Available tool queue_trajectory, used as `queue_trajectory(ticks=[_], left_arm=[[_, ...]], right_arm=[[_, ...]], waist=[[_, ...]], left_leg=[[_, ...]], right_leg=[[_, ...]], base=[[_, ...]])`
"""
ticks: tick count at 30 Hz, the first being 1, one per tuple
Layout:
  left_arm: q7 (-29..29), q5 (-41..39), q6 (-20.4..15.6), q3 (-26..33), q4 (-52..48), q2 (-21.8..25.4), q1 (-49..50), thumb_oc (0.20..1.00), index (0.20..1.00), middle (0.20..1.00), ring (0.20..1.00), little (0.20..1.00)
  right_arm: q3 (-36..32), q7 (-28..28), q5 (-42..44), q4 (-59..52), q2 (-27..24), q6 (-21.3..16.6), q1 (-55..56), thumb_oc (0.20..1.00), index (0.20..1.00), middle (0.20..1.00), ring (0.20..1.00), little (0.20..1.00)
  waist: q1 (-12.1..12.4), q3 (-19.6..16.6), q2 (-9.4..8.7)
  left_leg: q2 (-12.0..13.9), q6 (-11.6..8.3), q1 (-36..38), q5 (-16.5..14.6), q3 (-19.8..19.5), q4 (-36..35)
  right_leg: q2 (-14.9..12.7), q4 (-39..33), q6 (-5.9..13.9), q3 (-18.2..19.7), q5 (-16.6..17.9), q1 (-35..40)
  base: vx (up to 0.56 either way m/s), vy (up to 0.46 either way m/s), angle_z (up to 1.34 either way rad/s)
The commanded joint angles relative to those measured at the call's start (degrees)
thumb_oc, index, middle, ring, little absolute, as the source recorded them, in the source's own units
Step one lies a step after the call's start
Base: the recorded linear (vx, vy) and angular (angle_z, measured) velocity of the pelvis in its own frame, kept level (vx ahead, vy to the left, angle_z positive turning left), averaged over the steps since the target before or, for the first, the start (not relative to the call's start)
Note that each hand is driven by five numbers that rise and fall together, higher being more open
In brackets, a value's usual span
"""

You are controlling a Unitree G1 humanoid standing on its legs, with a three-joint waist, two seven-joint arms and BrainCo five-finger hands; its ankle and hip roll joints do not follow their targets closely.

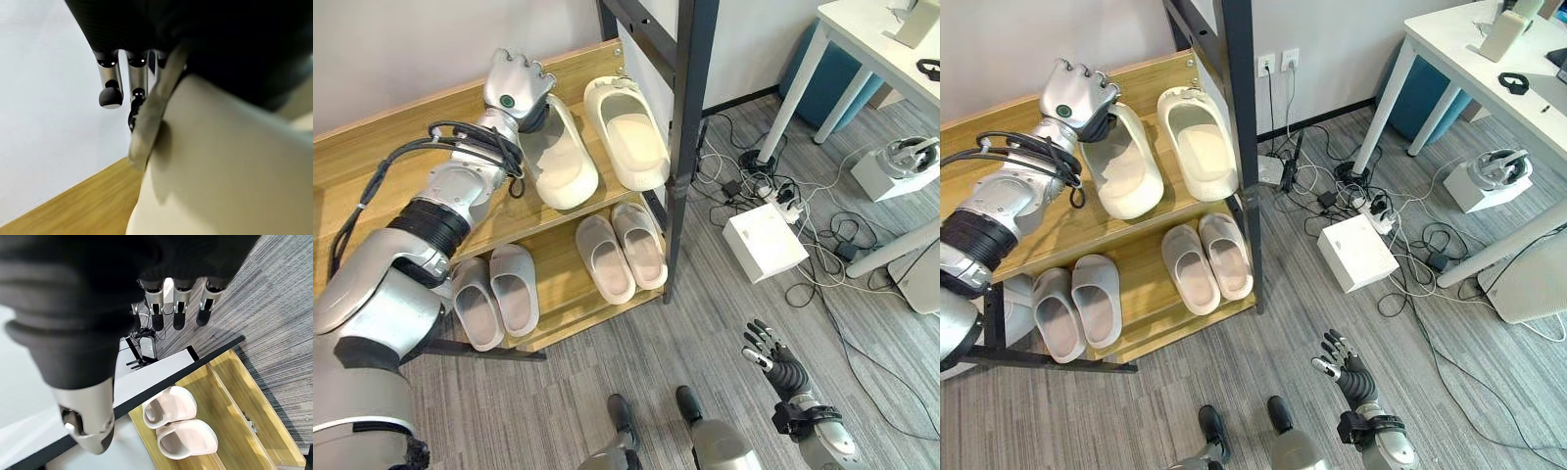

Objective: Arrange the slippers neatly on the shoe rack.

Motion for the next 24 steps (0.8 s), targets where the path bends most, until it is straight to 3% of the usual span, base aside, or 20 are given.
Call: queue_trajectory(ticks=[1, 3, 10, 16, 19, 20, 21, 24], left_arm=[[0.61, 0.96, 2.43, 5.08, 1.71, -0.92, -4.82, 1.000, 1.000, 1.000, 1.000, 1.000], [-0.38, -1.51, 2.77, 9.99, -2.44, -2.75, -1.67, 1.000, 1.000, 1.000, 1.000, 1.000], [-1.99, -4.93, 1.75, 17.75, -12.88, -5.32, 4.41, 1.000, 1.000, 1.000, 1.000, 1.000], [-2.22, -11.57, -1.43, 26.10, -23.49, -7.94, 12.91, 1.000, 1.000, 1.000, 1.000, 1.000], [-3.01, -30.10, -6.99, 31.41, -27.95, -13.04, 20.60, 1.000, 1.000, 1.000, 1.000, 1.000], [-4.62, -39.57, -9.19, 32.41, -28.97, -15.12, 23.45, 1.000, 1.000, 1.000, 1.000, 1.000], [-7.70, -56.74, -12.74, 32.78, -30.97, -17.80, 27.67, 1.000, 1.000, 1.000, 1.000, 1.000], [-11.23, -71.58, -14.54, 30.97, -36.07, -16.58, 32.72, 1.000, 1.000, 1.000, 1.000, 1.000]], right_arm=[[-1.89, -0.02, 1.13, -5.06, -1.79, -3.16, 1.84, 1.000, 1.000, 1.000, 1.000, 1.000], [-2.34, -0.27, 0.78, -4.66, -0.92, -2.45, 1.45, 1.000, 1.000, 1.000, 1.000, 1.000], [-2.64, -0.64, -0.32, -4.78, -0.03, -0.68, 0.71, 1.000, 1.000, 1.000, 1.000, 1.000], [-2.87, -0.75, -1.10, -4.40, 1.13, 0.39, 0.33, 1.000, 1.000, 1.000, 1.000, 1.000], [-3.37, -1.76, -1.64, -4.26, 2.45, 1.41, 0.24, 1.000, 1.000, 1.000, 1.000, 1.000], [-3.55, -2.04, -1.73, -4.53, 2.71, 1.84, 0.40, 1.000, 1.000, 1.000, 1.000, 1.000], [-3.48, -2.62, -1.81, -4.91, 3.44, 2.51, 0.16, 1.000, 1.000, 1.000, 1.000, 1.000], [-3.38, -2.45, -1.56, -5.78, 3.24, 3.46, 0.42, 1.000, 1.000, 1.000, 1.000, 1.000]], waist=[[1.86, -2.76, -1.85], [2.41, -2.92, -1.98], [3.98, -3.45, -2.22], [5.45, -3.85, -2.40], [6.27, -4.08, -2.42], [6.42, -4.26, -2.23], [6.90, -4.48, -2.04], [7.42, -4.58, -1.83]], left_leg=[[3.83, -4.34, 8.52, -9.60, -0.49, -0.35], [3.77, -4.25, 8.65, -9.67, -1.01, -0.35], [3.46, -4.10, 8.87, -9.65, -2.36, -0.35], [3.24, -4.01, 8.81, -9.26, -3.41, -0.35], [3.08, -3.94, 8.65, -8.78, -3.89, -0.35], [3.05, -3.91, 8.71, -8.65, -4.01, -0.35], [2.95, -3.84, 8.49, -8.27, -4.10, -0.35], [2.89, -3.77, 8.28, -7.91, -4.36, -0.35]], right_leg=[[-4.57, -0.36, 7.30, -3.69, -0.47, -3.25], [-4.75, -0.36, 7.11, -4.22, -0.71, -2.70], [-4.87, -0.36, 6.53, -5.61, -1.22, -1.43], [-4.91, -0.36, 6.16, -6.61, -1.39, -0.60], [-5.06, -0.36, 5.98, -7.09, -1.27, -0.45], [-5.03, -0.36, 5.95, -7.24, -1.25, -0.34], [-5.08, -0.36, 5.91, -7.57, -1.09, -0.38], [-5.09, -0.36, 5.95, -7.88, -0.94, -0.43]], base=[[0.00, -0.012, 0.08], [0.00, 0.002, 0.06], [0.00, -0.002, 0.11], [-0.01, -0.003, 0.12], [-0.01, 0.001, 0.04], [-0.02, 0.001, 0.11], [-0.01, -0.003, 0.13], [-0.02, -0.002, 0.11]])
